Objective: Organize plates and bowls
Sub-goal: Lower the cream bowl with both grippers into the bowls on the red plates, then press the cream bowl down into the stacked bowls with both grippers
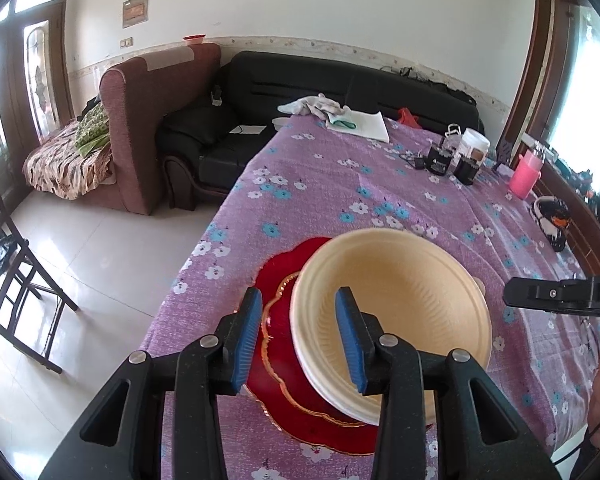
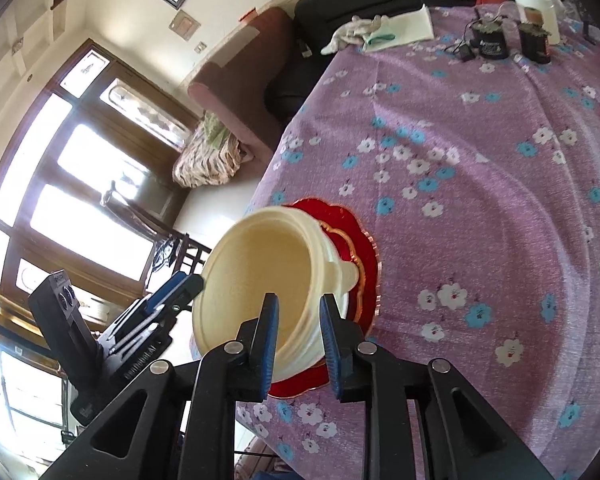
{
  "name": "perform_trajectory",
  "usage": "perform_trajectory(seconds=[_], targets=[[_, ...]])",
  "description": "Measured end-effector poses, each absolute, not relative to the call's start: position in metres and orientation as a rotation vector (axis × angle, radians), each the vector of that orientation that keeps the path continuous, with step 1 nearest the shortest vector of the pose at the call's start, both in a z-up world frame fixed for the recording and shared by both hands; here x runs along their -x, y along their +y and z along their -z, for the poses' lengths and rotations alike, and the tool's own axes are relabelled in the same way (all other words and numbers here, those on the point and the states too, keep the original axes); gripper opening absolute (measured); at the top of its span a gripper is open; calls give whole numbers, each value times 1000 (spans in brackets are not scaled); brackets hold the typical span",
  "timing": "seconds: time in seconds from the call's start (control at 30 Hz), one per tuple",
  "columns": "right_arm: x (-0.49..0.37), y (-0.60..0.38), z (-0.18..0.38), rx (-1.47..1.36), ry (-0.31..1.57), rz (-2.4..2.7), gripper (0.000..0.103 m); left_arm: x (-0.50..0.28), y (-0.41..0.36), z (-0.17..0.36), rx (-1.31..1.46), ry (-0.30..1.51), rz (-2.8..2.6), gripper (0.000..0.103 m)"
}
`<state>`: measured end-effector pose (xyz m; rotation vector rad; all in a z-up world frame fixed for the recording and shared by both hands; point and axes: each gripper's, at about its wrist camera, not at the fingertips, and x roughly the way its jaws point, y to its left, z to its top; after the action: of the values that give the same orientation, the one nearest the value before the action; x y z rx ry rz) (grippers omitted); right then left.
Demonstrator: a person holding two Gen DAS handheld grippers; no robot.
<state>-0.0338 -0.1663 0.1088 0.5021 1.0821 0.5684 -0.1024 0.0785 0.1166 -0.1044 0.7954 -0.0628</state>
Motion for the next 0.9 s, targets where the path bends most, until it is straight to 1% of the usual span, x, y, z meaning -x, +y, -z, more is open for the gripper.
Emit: perform_trajectory(seconds=[0.17,0.33,0.47,0.7,0.87,0.9], targets=[[36,-185,-98,-514,1069,-526,24,105,105,-115,180,810,58,39],[34,-193,-73,-534,1099,-502,24,103,130,-94,221,882,25,40],[33,-191,-56,-549,1125,-510,24,97,134,-71,243,957,30,40],[34,-180,-40,-526,1145,-521,24,90,128,-52,253,991,50,40],[32,-170,-35,-500,1148,-521,24,87,125,-44,261,999,56,35],[31,-168,-34,-491,1148,-518,24,87,124,-44,262,994,56,33]])
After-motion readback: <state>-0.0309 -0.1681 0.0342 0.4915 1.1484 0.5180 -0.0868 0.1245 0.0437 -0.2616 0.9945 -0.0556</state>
